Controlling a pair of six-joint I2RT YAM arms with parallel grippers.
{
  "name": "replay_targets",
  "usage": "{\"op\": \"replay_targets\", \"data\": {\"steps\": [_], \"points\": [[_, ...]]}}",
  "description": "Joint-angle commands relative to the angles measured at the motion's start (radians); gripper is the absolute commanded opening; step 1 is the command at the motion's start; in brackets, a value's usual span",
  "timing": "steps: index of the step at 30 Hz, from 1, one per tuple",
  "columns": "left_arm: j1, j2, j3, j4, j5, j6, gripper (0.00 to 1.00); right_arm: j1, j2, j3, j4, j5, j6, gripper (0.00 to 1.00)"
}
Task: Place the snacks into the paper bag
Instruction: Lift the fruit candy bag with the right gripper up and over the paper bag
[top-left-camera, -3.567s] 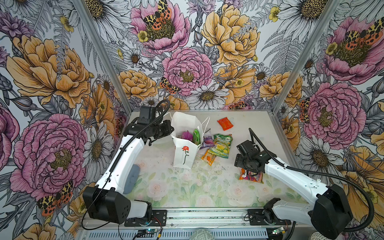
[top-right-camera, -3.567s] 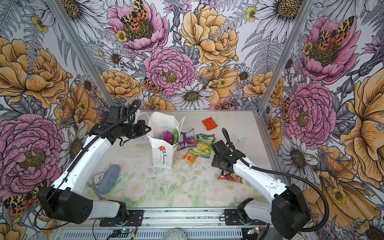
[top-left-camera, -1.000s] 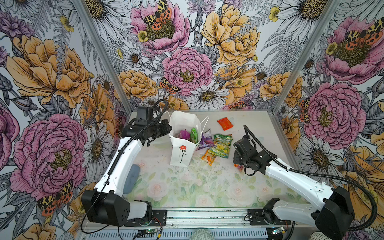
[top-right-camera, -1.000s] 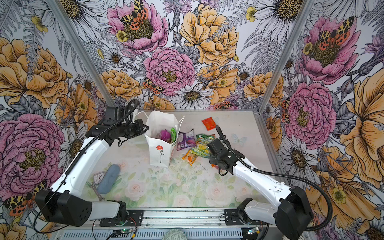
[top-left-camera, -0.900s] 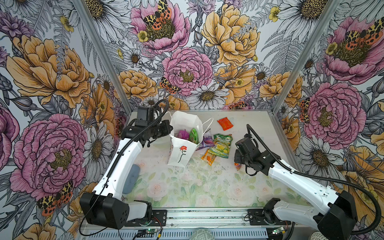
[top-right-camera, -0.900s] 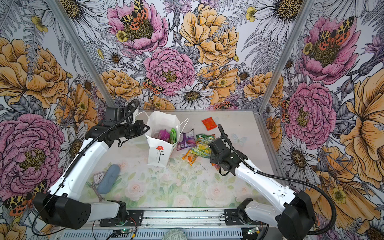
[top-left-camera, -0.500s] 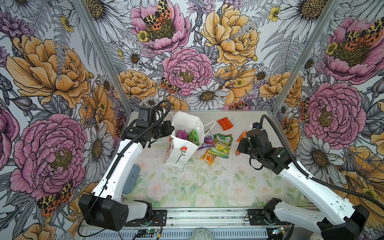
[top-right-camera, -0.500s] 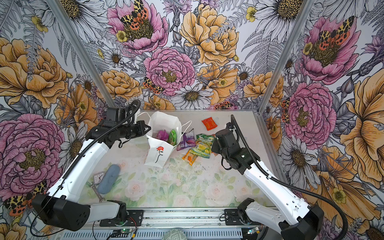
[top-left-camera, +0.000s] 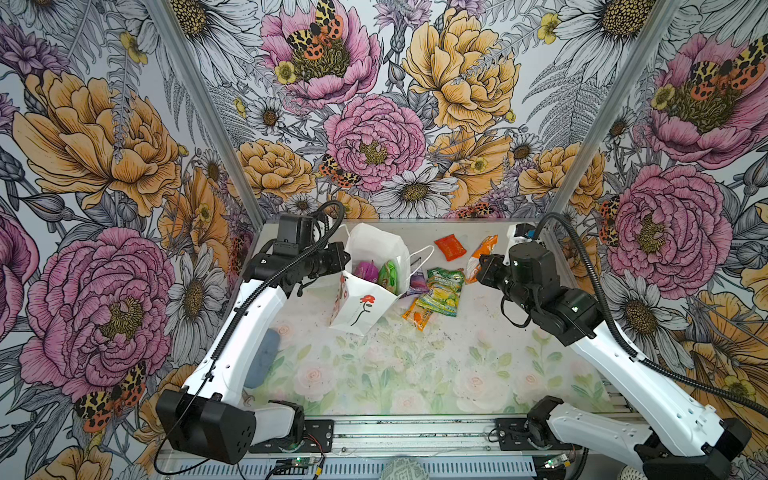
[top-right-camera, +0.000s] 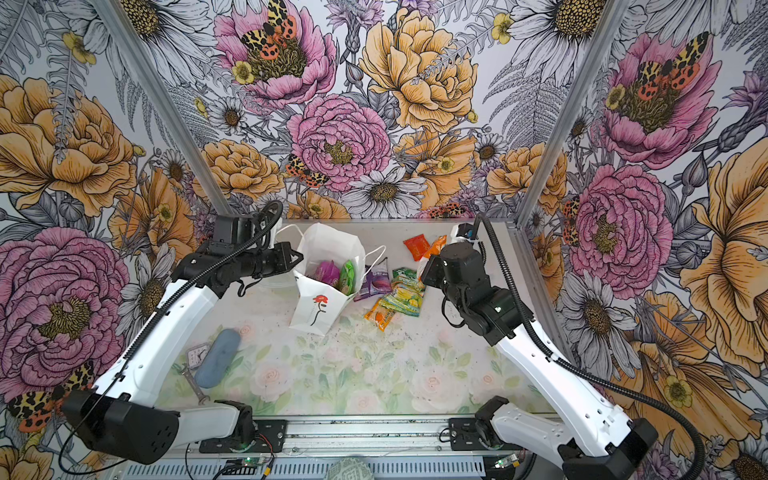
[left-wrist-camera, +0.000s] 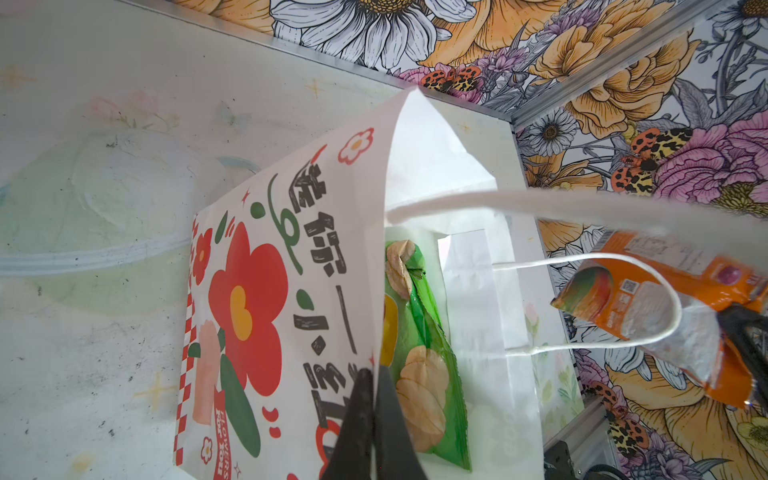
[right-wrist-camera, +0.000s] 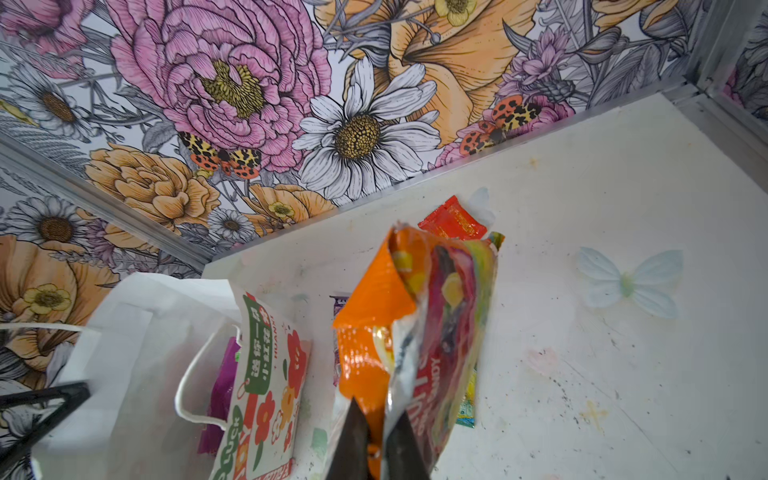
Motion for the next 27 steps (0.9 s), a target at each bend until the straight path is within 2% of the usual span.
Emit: {"op": "replay_targets", "data": {"steps": [1, 9, 16, 20, 27], "points": [[-0.014, -0.044, 0.008, 0.096, 0.004, 0.024, 0.0, 0.006, -0.001, 0.096, 0.112, -0.035, -0.037, 0.0], [-0.02, -0.039, 0.008, 0.096, 0.007, 0.024, 0.0, 0.048, 0.073, 0.208, 0.19, -0.133, -0.046, 0.0], [-0.032, -0.043, 0.006, 0.096, 0.005, 0.027, 0.0, 0.093, 0.094, 0.206, 0.322, -0.165, -0.012, 0.0], [-0.034, -0.039, 0.008, 0.096, 0.011, 0.029, 0.0, 0.136, 0.125, 0.256, 0.365, -0.229, -0.062, 0.0], [-0.042, -0.036, 0.007, 0.096, 0.014, 0.031, 0.0, 0.187, 0.17, 0.291, 0.459, -0.325, -0.065, 0.0]]}}
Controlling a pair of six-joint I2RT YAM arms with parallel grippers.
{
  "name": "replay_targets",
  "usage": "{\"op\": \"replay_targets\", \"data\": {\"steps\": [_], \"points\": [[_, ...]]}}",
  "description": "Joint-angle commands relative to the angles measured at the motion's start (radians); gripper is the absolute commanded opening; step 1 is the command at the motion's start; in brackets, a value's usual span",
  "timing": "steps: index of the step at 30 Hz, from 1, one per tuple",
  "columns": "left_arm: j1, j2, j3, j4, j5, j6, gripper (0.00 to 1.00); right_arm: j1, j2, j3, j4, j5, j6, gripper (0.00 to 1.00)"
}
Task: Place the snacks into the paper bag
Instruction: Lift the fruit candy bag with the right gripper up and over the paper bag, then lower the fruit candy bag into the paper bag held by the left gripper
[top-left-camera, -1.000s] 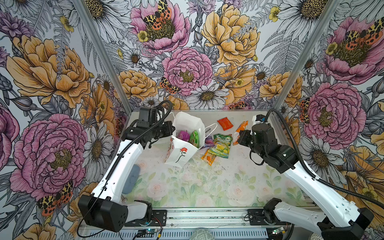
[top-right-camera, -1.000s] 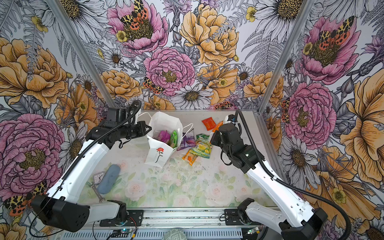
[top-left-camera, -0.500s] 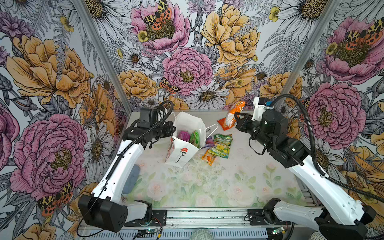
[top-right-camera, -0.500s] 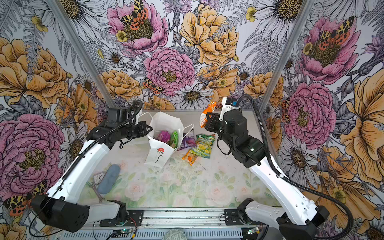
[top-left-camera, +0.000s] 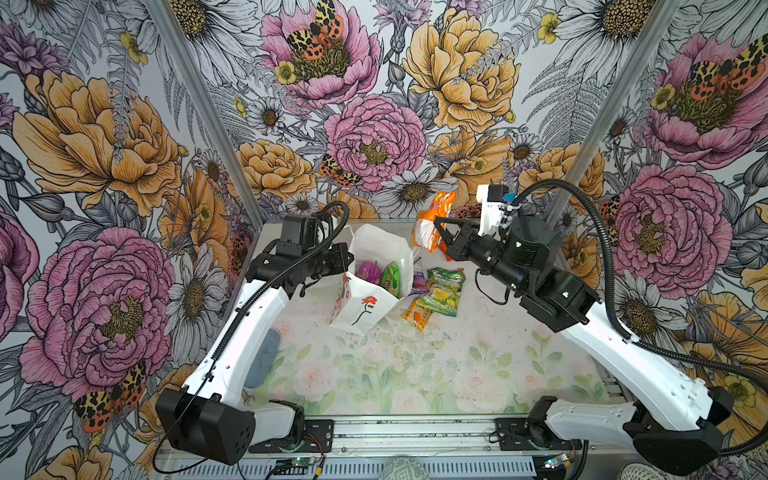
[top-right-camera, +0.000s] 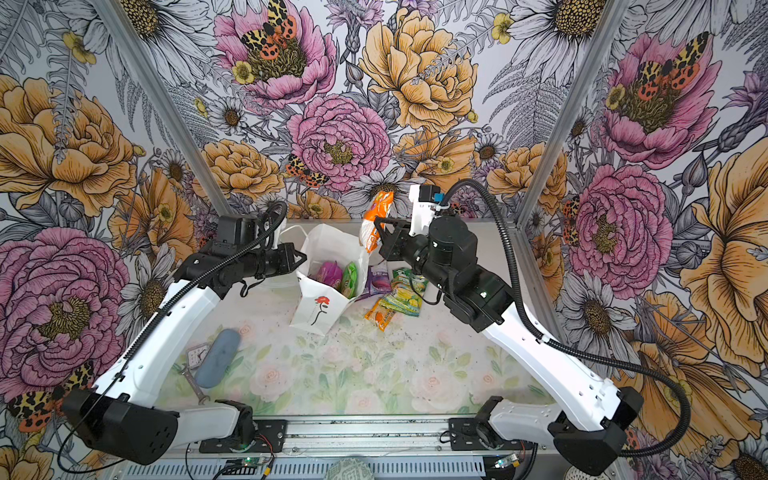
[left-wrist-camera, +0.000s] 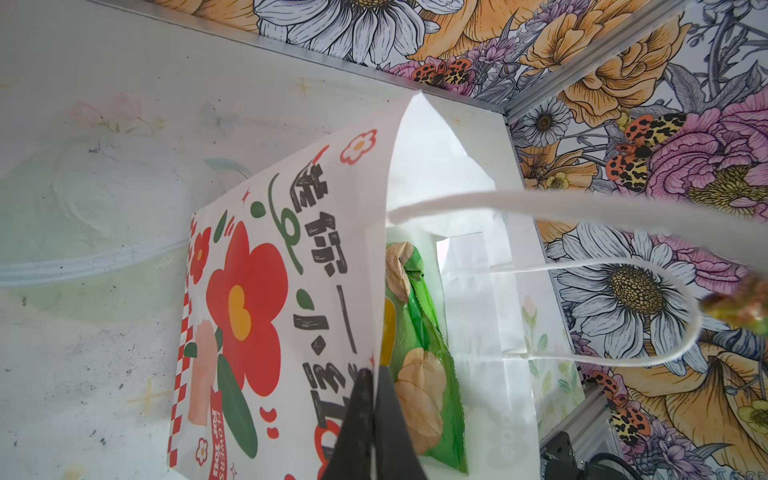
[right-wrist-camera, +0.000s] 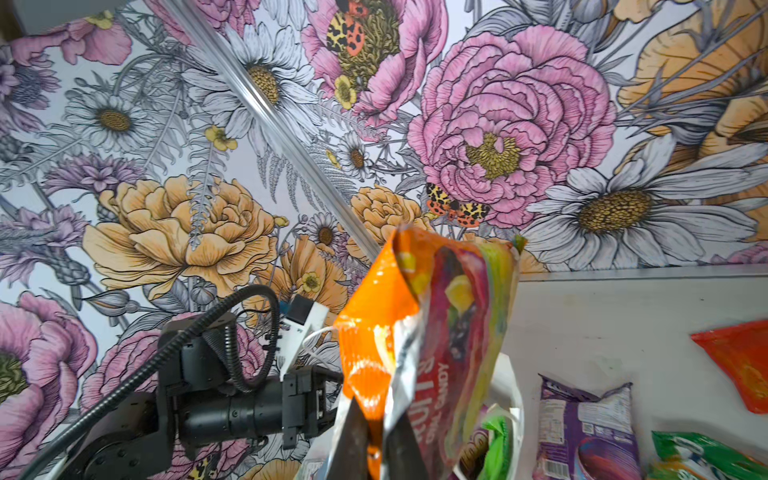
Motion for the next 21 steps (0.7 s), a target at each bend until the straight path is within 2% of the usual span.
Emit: {"op": "replay_targets", "data": {"steps": [1, 7, 13, 21], "points": [[-0.016, -0.034, 0.006, 0.089, 0.015, 0.021, 0.0, 0.023, 0.021, 0.065, 0.134, -0.074, -0.022, 0.0], [-0.023, -0.034, 0.006, 0.089, 0.014, 0.026, 0.0, 0.041, 0.068, 0.068, 0.151, -0.082, 0.0, 0.0], [-0.023, -0.042, 0.009, 0.089, 0.009, 0.026, 0.0, 0.071, 0.123, -0.008, 0.204, -0.127, 0.06, 0.0], [-0.033, -0.044, 0.008, 0.089, 0.007, 0.033, 0.0, 0.071, 0.216, -0.063, 0.197, -0.253, 0.098, 0.0]]}}
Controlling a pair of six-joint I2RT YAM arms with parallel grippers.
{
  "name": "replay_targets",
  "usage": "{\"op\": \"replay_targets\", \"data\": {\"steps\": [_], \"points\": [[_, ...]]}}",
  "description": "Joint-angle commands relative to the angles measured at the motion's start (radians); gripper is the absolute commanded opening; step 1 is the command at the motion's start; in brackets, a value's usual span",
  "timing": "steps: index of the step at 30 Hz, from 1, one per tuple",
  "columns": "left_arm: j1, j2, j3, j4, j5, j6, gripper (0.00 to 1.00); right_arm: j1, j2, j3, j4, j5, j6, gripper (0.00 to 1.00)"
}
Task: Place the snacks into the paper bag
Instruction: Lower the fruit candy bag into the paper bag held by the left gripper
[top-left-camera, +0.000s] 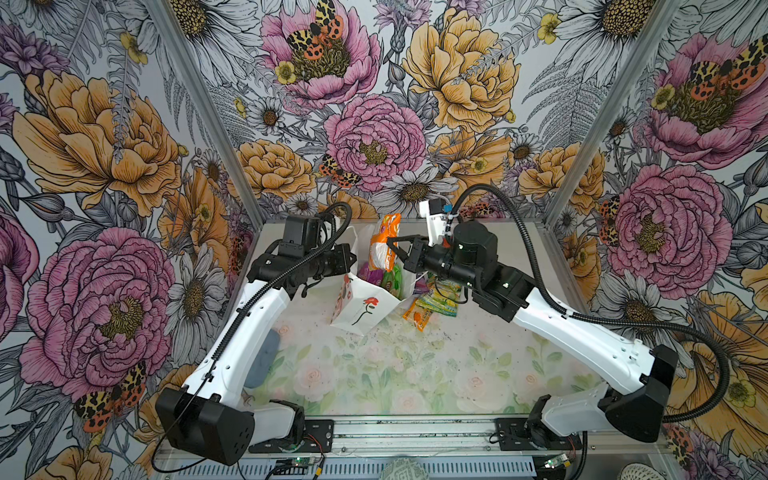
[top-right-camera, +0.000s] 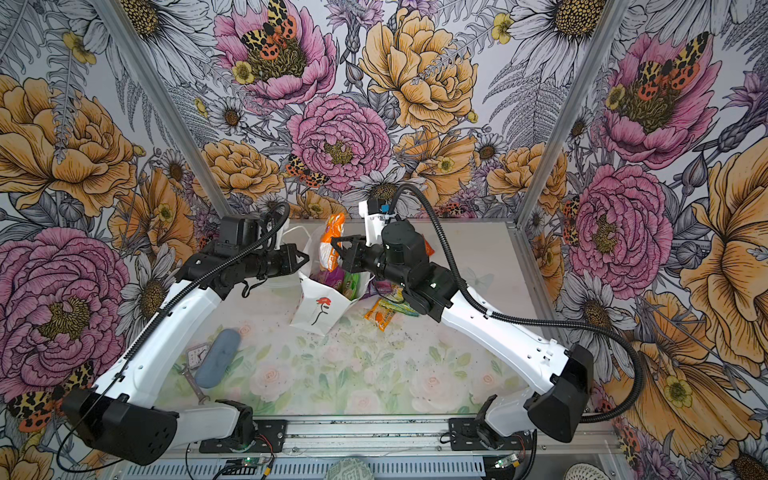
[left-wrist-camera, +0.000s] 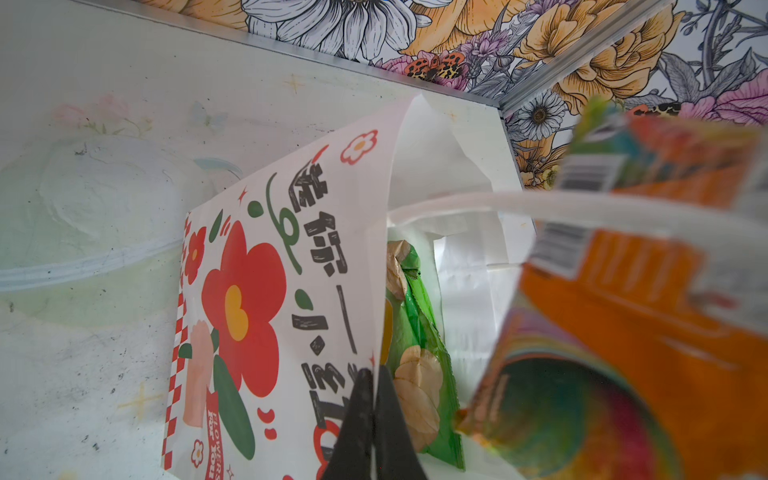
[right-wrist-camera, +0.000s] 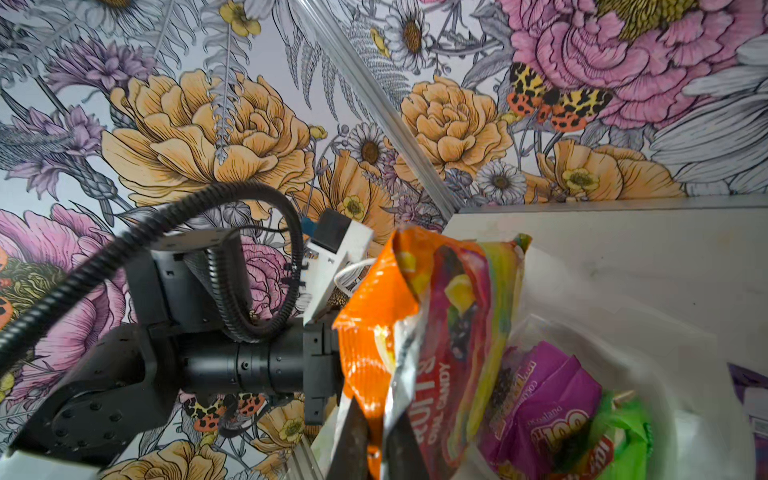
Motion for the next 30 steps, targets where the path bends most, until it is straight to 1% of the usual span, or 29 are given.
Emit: {"op": "replay_targets", "data": {"steps": [1, 6, 12, 13, 20, 24, 30], "points": [[-0.012, -0.046, 0.008, 0.088, 0.008, 0.025, 0.0, 0.006, 0.01, -0.022, 0.067, -0.077, 0.033, 0.0], [-0.015, -0.054, 0.011, 0.089, 0.018, 0.033, 0.0, 0.003, 0.022, -0.062, 0.107, -0.114, 0.062, 0.0], [-0.031, -0.052, 0.01, 0.096, 0.049, 0.039, 0.0, -0.028, 0.032, -0.097, 0.174, -0.176, 0.113, 0.0], [-0.034, -0.053, 0.009, 0.098, 0.051, 0.041, 0.0, -0.045, 0.035, -0.098, 0.174, -0.174, 0.114, 0.0], [-0.044, -0.076, 0.002, 0.115, 0.062, 0.043, 0.0, -0.072, 0.066, -0.126, 0.212, -0.175, 0.148, 0.0], [-0.044, -0.086, -0.002, 0.124, 0.068, 0.043, 0.0, -0.072, 0.092, -0.128, 0.22, -0.161, 0.148, 0.0], [-0.045, -0.087, -0.004, 0.129, 0.08, 0.043, 0.0, -0.069, 0.154, -0.13, 0.27, -0.187, 0.185, 0.0]]}}
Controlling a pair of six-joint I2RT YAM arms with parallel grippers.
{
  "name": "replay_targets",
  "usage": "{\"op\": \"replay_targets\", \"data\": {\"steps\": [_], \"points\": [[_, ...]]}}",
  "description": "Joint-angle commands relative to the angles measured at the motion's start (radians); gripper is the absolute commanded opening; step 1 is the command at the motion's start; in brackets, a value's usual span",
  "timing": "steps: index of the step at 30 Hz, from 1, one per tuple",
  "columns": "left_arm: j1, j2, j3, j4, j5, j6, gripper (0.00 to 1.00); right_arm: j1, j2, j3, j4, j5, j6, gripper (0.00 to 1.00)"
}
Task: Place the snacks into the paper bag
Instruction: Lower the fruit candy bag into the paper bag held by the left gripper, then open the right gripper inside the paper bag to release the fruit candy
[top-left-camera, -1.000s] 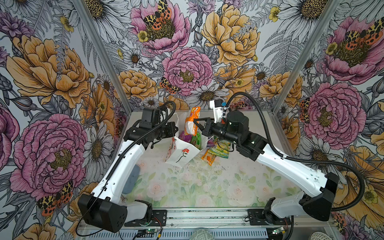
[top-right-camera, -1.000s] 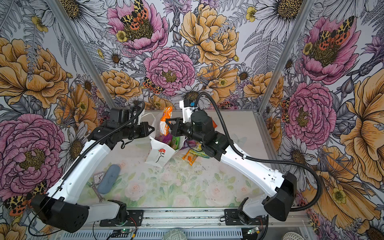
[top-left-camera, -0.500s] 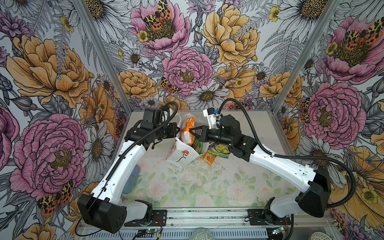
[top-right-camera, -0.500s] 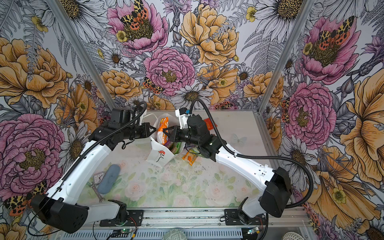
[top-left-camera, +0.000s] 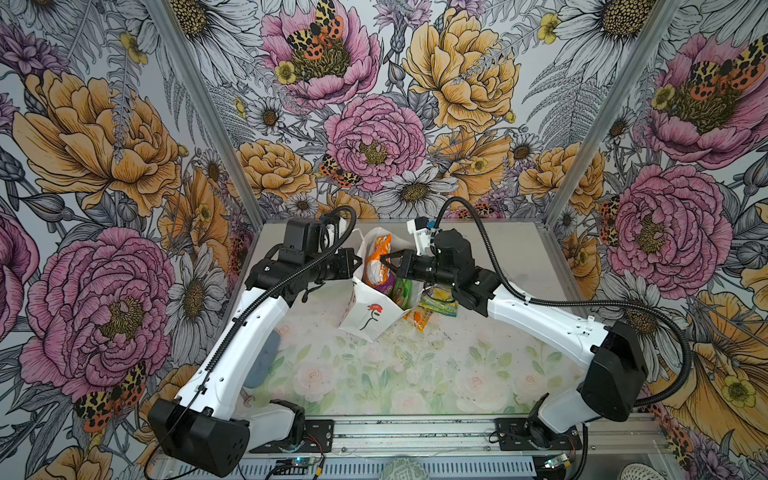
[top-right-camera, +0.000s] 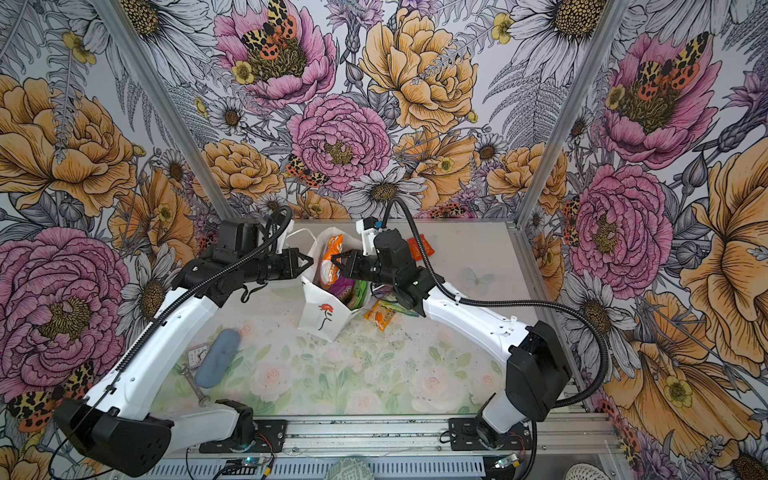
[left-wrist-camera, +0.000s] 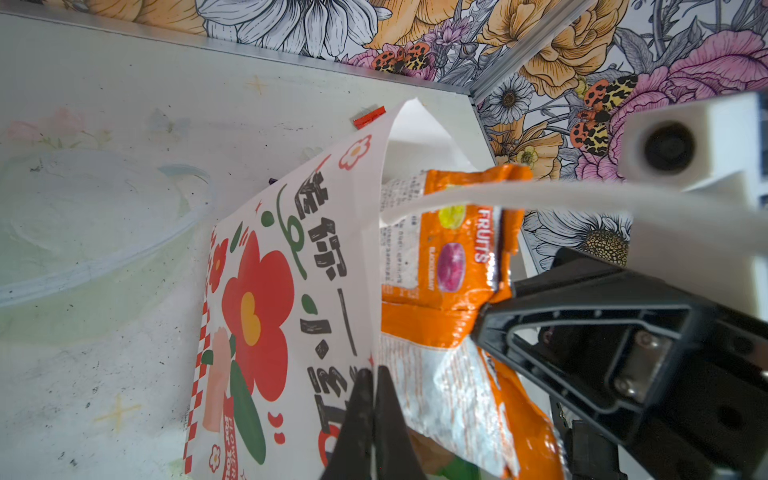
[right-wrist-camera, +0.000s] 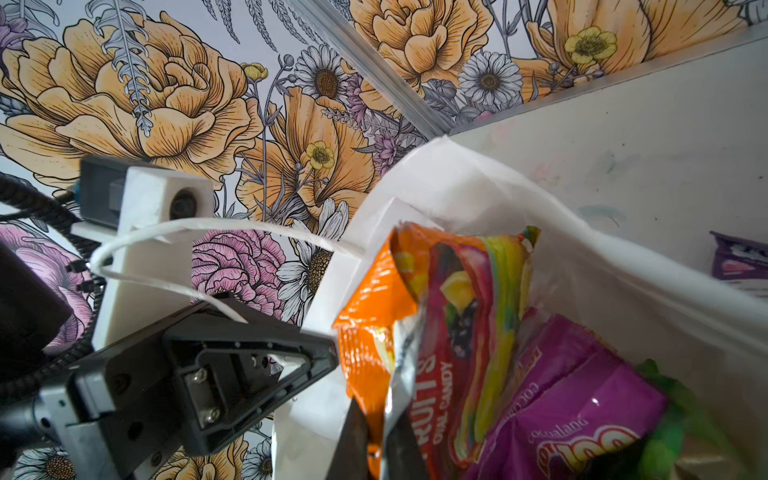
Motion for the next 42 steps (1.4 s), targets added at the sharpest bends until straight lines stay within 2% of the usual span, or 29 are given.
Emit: {"op": "replay_targets", "data": {"steps": [1, 5, 9, 20, 24, 38, 42], "points": [[-0.008, -0.038, 0.013, 0.124, 0.05, 0.016, 0.0, 0.006, 0.029, 0.001, 0.108, -0.022, 0.025, 0.0], [-0.009, -0.038, 0.011, 0.125, 0.05, 0.016, 0.0, 0.004, 0.052, -0.006, 0.094, 0.012, 0.026, 0.0], [-0.009, -0.033, 0.01, 0.125, 0.057, 0.014, 0.0, 0.001, 0.089, 0.042, -0.037, 0.088, 0.038, 0.0], [-0.009, -0.027, 0.009, 0.124, 0.064, 0.013, 0.0, 0.044, 0.197, 0.134, -0.043, 0.136, 0.078, 0.0], [-0.01, -0.027, 0.008, 0.125, 0.058, 0.015, 0.0, 0.047, 0.234, 0.167, -0.107, 0.206, 0.085, 0.0], [-0.006, -0.029, 0.007, 0.125, 0.041, 0.012, 0.0, 0.113, 0.334, 0.271, -0.215, 0.305, 0.099, 0.0], [-0.007, -0.024, 0.006, 0.125, 0.04, 0.012, 0.0, 0.113, 0.33, 0.276, -0.227, 0.313, 0.077, 0.08]]}}
